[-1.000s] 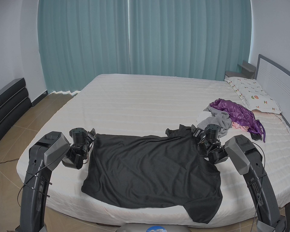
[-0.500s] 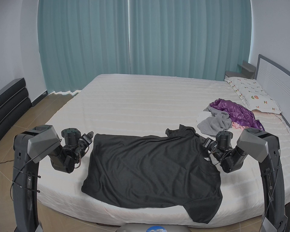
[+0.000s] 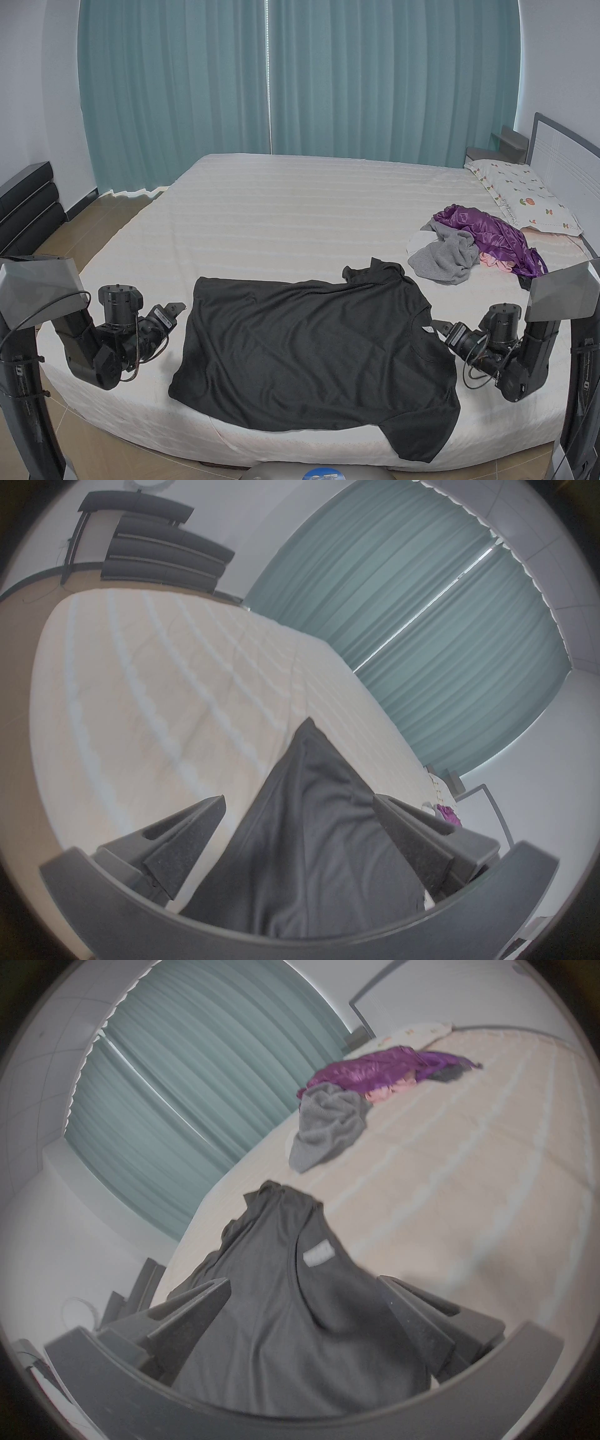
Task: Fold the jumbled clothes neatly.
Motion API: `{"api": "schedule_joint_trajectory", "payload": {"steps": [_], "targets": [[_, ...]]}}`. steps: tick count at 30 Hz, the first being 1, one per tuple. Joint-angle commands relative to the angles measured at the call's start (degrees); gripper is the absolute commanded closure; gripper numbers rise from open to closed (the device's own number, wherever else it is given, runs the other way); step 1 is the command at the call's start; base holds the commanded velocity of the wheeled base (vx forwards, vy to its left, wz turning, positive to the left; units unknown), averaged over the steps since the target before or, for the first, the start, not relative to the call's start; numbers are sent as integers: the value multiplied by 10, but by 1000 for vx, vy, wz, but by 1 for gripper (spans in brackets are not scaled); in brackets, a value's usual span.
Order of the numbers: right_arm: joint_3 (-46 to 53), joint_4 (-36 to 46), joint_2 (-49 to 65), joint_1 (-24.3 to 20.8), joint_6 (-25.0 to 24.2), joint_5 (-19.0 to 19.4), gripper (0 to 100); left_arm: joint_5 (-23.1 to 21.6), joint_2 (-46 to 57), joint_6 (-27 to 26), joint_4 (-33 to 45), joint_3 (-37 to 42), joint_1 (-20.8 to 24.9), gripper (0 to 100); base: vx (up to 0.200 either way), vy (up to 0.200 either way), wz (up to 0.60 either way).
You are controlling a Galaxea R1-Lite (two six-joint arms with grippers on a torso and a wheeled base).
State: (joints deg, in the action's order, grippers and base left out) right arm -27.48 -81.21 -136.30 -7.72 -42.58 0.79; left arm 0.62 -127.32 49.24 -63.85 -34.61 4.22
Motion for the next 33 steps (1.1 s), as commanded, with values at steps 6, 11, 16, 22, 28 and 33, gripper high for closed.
{"api": "schedule_joint_trajectory", "payload": {"steps": [6,11,16,22,28,33], "targets": [[185,-86,38,-26,-72,70,0,-66,86,37,-6,157,10,0,0,0,0],[194,-86,35,-25,-73,70,0,-79,89,38,-6,168,15,0,-80,0,0],[202,-86,33,-27,-73,72,0,-81,88,38,-6,169,15,0,-200,0,0],[197,-86,22,-24,-73,73,0,-83,84,38,-6,169,15,0,-67,0,0],[196,-86,23,-26,-74,74,0,-93,88,48,-6,169,15,0,0,0,0],[196,-86,22,-26,-74,74,0,-93,89,54,-6,168,17,0,0,0,0]]}}
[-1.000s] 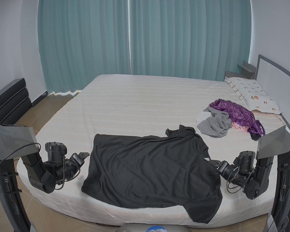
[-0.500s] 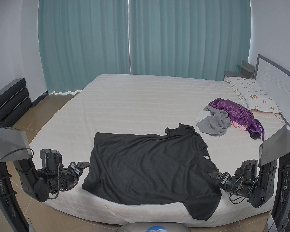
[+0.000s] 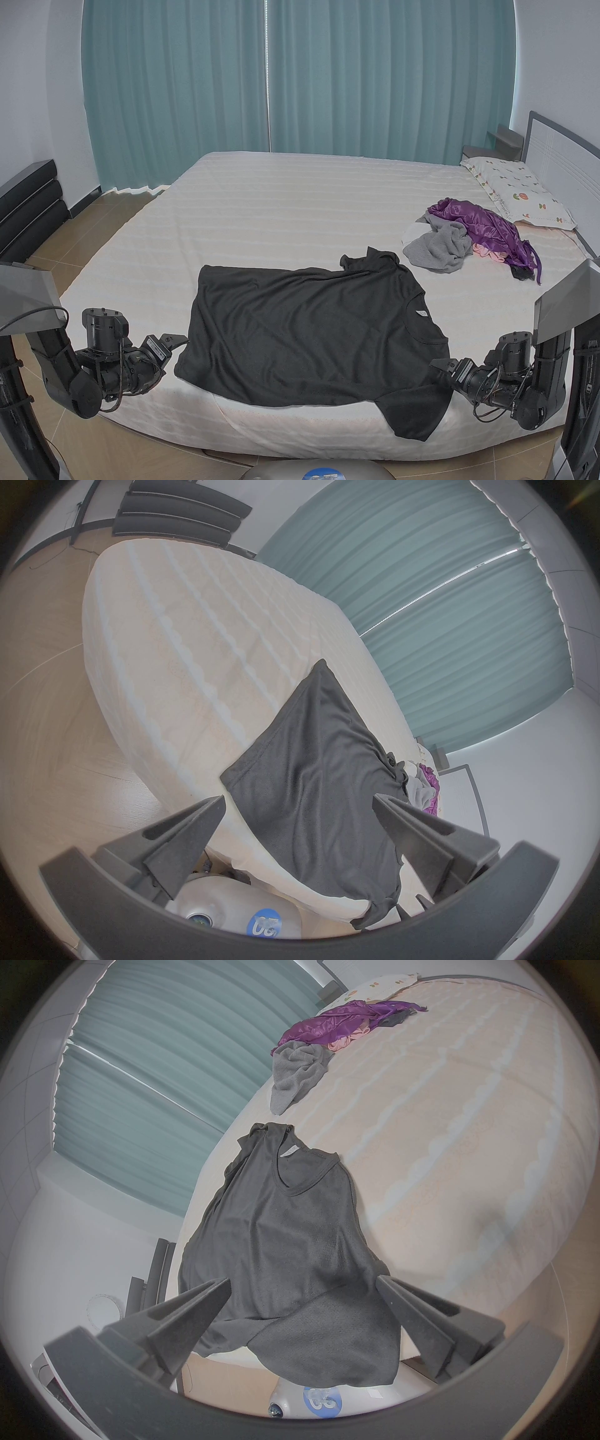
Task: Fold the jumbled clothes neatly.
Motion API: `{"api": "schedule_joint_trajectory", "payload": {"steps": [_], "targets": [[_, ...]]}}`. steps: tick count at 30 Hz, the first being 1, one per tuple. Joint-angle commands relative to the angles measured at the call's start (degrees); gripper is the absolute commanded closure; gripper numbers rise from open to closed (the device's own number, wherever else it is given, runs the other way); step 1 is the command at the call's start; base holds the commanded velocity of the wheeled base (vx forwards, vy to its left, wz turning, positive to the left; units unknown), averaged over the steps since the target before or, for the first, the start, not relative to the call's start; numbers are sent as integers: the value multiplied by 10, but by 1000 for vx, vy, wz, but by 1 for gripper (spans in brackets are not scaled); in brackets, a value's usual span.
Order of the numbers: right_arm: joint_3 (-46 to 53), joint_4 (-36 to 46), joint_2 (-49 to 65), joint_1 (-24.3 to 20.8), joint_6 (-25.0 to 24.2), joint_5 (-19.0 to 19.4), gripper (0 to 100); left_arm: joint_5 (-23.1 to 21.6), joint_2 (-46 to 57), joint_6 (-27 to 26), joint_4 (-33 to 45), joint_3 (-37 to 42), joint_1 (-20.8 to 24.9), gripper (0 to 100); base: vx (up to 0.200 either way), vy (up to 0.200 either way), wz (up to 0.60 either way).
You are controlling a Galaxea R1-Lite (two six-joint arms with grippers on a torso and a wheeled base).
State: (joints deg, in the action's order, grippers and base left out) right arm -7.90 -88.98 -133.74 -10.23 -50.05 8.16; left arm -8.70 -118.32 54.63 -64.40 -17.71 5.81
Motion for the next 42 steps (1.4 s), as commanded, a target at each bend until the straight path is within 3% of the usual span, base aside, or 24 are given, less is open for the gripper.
{"api": "schedule_joint_trajectory", "payload": {"steps": [1,12,20,24,32,42], "targets": [[0,-8,-4,-1,0,0,0,0,0,1,0,-1,1,0,0,-200,0],[-2,-8,-13,-1,0,1,0,1,-7,-7,0,-3,1,0,0,-200,0],[-3,-8,-18,-1,1,1,0,7,-41,-15,-5,-12,0,0,0,0,0],[-12,-8,-20,-1,1,0,0,40,-91,-71,-52,-18,-3,0,0,0,0],[-13,-9,-28,-1,2,-1,0,113,-169,-123,-118,-23,-12,0,0,0,0],[-14,-9,-28,-1,2,0,0,118,-180,-125,-121,-27,-27,0,0,0,0]]}}
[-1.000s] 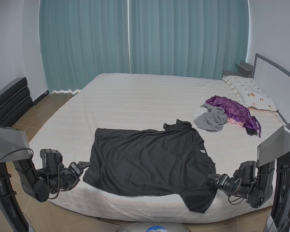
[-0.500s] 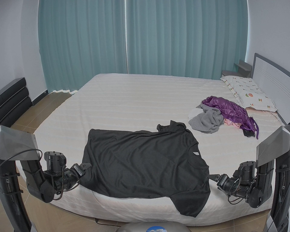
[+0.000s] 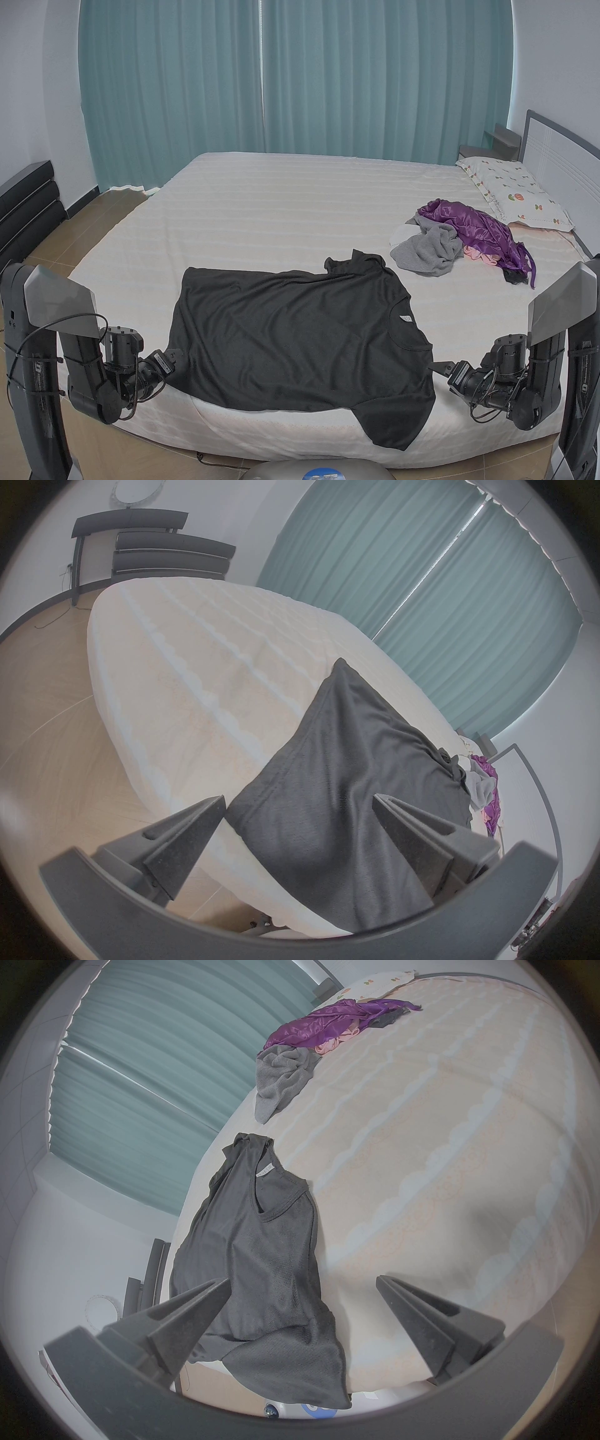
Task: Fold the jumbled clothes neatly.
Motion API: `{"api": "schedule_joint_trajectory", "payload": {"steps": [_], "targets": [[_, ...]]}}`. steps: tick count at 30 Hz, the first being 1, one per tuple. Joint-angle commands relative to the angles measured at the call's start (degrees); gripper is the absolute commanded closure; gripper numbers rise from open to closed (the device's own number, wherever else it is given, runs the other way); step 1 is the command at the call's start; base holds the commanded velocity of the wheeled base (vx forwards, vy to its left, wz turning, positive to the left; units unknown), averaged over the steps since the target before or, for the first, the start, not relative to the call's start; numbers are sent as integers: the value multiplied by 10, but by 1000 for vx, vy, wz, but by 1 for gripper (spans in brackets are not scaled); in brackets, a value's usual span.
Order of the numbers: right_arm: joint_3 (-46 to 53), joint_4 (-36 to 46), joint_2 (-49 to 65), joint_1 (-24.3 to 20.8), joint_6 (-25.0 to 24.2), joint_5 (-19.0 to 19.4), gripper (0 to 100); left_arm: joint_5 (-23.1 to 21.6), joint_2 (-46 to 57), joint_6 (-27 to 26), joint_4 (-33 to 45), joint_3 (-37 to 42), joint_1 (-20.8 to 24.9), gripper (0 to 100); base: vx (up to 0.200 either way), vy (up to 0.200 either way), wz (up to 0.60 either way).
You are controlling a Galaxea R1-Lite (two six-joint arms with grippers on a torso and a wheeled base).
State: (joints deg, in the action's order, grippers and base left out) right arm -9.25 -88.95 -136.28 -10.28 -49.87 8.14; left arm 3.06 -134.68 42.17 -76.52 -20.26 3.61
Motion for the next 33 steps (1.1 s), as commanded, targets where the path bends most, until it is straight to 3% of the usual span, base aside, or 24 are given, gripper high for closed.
{"api": "schedule_joint_trajectory", "payload": {"steps": [1,3,4,14,20,23,33], "targets": [[-1,-10,-2,0,-1,0,0,0,-18,-2,0,-3,-5,0,0,0,0],[-1,-10,-2,0,-1,0,0,1,-21,-2,1,-6,-5,0,0,0,0],[-1,-10,-2,1,-1,-1,0,1,-23,-2,1,-7,-7,100,0,0,0],[-1,-10,-4,5,-1,-1,0,26,-16,-2,4,24,-15,100,0,0,0],[-2,-9,-11,4,1,-1,0,49,-1,-67,-2,66,-15,100,0,0,0],[-2,-10,-14,3,3,-3,0,72,6,-71,-2,71,-12,100,0,0,0],[-23,-9,-43,-15,33,-10,0,75,1,-98,-3,83,-15,100,0,0,0]]}}
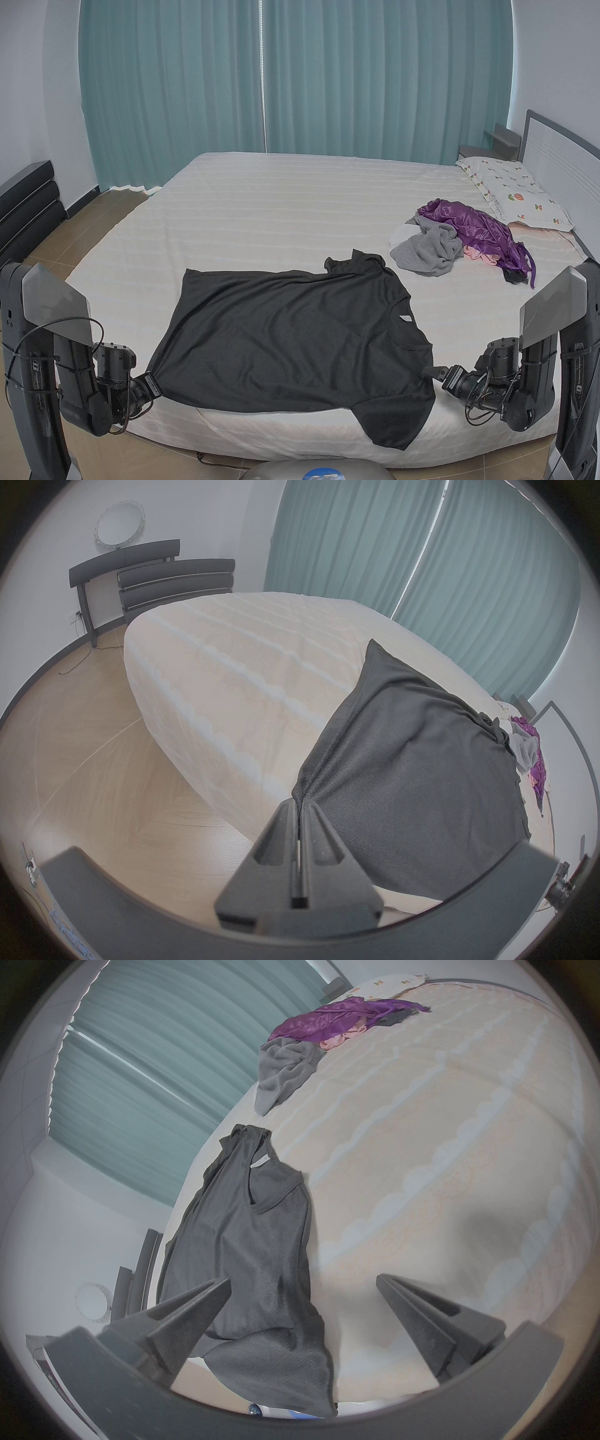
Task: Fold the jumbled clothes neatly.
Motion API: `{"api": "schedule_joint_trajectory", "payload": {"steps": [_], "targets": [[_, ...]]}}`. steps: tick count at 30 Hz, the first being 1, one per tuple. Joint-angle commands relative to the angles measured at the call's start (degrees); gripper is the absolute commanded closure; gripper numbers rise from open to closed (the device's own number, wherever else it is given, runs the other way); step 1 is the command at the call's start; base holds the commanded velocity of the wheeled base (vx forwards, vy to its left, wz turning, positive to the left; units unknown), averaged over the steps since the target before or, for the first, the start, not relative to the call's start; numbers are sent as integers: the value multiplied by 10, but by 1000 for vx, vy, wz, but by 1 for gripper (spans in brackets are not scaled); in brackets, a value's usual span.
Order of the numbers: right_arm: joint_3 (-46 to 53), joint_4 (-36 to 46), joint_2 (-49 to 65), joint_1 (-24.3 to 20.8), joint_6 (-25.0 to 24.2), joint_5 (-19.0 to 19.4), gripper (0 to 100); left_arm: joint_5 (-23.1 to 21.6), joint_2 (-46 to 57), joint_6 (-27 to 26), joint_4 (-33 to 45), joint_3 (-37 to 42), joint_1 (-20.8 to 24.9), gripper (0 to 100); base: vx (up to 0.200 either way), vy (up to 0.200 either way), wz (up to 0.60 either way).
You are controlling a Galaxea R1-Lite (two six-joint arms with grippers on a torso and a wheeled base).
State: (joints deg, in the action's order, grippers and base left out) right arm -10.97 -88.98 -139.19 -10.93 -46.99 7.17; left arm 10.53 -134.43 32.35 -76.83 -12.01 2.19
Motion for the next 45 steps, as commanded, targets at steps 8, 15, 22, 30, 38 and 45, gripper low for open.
{"api": "schedule_joint_trajectory", "payload": {"steps": [8,15,22,30,38,45], "targets": [[-44,-8,-40,-34,25,-32,0,0,-4,0,0,-2,-2,100,0,0,0],[-58,-8,-49,-36,38,-37,0,-1,-4,0,0,-6,-4,100,0,0,0],[-46,-8,-48,-34,54,-37,100,-2,-4,1,0,-6,-4,100,0,0,0],[4,-9,-6,-15,53,-25,100,-2,0,-1,0,-6,-12,100,0,0,0],[31,-9,14,0,54,0,100,-3,4,-7,-1,-9,-22,100,0,0,0],[41,-8,48,0,52,16,100,-6,31,-32,1,-6,-41,100,0,0,0]]}}
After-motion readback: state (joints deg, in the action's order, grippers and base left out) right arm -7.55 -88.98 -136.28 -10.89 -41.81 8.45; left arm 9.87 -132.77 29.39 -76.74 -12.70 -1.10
